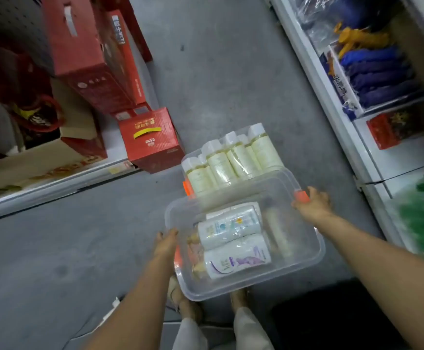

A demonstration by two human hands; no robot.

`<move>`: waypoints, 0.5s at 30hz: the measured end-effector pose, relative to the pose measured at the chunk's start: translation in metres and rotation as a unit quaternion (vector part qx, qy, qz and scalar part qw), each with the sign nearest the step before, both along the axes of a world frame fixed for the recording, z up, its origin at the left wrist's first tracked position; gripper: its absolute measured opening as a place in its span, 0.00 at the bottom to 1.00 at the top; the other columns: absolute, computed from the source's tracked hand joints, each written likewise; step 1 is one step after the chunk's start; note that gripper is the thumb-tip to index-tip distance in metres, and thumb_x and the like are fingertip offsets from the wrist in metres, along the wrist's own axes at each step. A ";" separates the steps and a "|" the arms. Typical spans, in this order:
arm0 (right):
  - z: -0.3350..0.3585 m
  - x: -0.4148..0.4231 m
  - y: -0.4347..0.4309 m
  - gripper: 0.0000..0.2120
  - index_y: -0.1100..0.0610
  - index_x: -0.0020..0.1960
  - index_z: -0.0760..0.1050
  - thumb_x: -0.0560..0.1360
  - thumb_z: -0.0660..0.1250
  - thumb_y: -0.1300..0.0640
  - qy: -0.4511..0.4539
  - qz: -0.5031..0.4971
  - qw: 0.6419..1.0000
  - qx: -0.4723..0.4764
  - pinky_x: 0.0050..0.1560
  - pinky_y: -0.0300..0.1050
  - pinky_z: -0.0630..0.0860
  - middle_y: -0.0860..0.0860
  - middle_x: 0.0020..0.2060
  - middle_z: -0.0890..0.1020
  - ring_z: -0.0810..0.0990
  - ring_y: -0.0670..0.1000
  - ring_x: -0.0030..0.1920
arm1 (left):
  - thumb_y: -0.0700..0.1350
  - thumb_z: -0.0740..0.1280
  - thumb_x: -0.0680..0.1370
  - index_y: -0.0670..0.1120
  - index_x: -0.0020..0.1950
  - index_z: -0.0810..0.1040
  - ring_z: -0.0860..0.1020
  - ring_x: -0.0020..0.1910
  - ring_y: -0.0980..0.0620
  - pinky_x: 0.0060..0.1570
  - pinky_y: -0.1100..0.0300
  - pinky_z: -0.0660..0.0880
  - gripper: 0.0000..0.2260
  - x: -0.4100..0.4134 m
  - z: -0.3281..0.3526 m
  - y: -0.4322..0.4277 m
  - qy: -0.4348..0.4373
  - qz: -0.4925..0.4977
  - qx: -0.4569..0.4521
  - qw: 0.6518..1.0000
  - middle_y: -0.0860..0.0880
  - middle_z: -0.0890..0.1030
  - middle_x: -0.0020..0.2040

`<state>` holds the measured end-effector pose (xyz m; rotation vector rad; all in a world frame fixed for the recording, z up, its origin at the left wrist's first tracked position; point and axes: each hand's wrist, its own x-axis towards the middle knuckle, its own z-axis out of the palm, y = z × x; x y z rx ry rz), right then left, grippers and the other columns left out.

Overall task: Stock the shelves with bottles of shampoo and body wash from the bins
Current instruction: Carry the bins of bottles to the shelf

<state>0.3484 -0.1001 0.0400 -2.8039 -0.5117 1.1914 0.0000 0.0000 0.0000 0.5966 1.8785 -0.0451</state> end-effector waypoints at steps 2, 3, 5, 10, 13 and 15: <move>-0.007 0.005 -0.001 0.39 0.59 0.79 0.54 0.76 0.70 0.53 0.009 -0.025 1.000 -0.007 0.75 0.51 0.56 0.63 0.75 0.61 0.58 0.62 0.76 | 0.52 0.63 0.81 0.44 0.81 0.55 0.64 0.75 0.39 0.72 0.46 0.63 0.32 -0.001 -0.008 -0.001 0.026 0.022 -0.014 0.999 0.42 0.61 0.79; -0.013 0.009 -0.003 0.40 0.59 0.80 0.51 0.76 0.70 0.53 0.019 -0.035 0.999 -0.009 0.75 0.52 0.56 0.62 0.76 0.59 0.57 0.61 0.77 | 0.54 0.63 0.81 0.43 0.81 0.56 0.65 0.74 0.39 0.72 0.46 0.64 0.32 -0.002 -0.014 -0.002 0.029 0.038 -0.023 0.999 0.41 0.62 0.79; -0.023 0.012 -0.006 0.42 0.60 0.80 0.48 0.76 0.70 0.54 0.043 -0.052 0.998 -0.016 0.75 0.54 0.59 0.61 0.78 0.58 0.58 0.61 0.77 | 0.60 0.61 0.80 0.42 0.79 0.62 0.70 0.71 0.37 0.69 0.43 0.68 0.32 -0.003 -0.021 -0.004 0.020 0.073 -0.042 0.996 0.40 0.67 0.76; -0.034 0.020 -0.012 0.31 0.59 0.71 0.66 0.74 0.70 0.46 0.014 -0.017 0.997 -0.073 0.68 0.58 0.68 0.63 0.68 0.72 0.69 0.64 0.69 | 0.62 0.51 0.84 0.38 0.69 0.74 0.77 0.61 0.37 0.64 0.43 0.73 0.30 0.005 -0.004 -0.006 -0.010 0.132 -0.051 0.990 0.36 0.78 0.63; -0.032 0.029 -0.011 0.23 0.53 0.61 0.76 0.70 0.70 0.42 -0.010 0.012 0.995 -0.096 0.62 0.53 0.71 0.63 0.60 0.77 0.72 0.64 0.64 | 0.61 0.51 0.84 0.38 0.66 0.76 0.77 0.55 0.40 0.60 0.48 0.73 0.29 0.011 0.018 -0.005 -0.014 0.128 -0.039 0.991 0.37 0.79 0.60; -0.030 0.029 -0.009 0.21 0.52 0.57 0.75 0.69 0.72 0.43 -0.021 0.005 0.996 -0.082 0.59 0.51 0.69 0.62 0.58 0.77 0.72 0.63 0.63 | 0.58 0.52 0.85 0.42 0.62 0.75 0.74 0.46 0.43 0.53 0.51 0.69 0.23 0.014 0.027 -0.005 -0.018 0.127 -0.040 0.991 0.41 0.76 0.55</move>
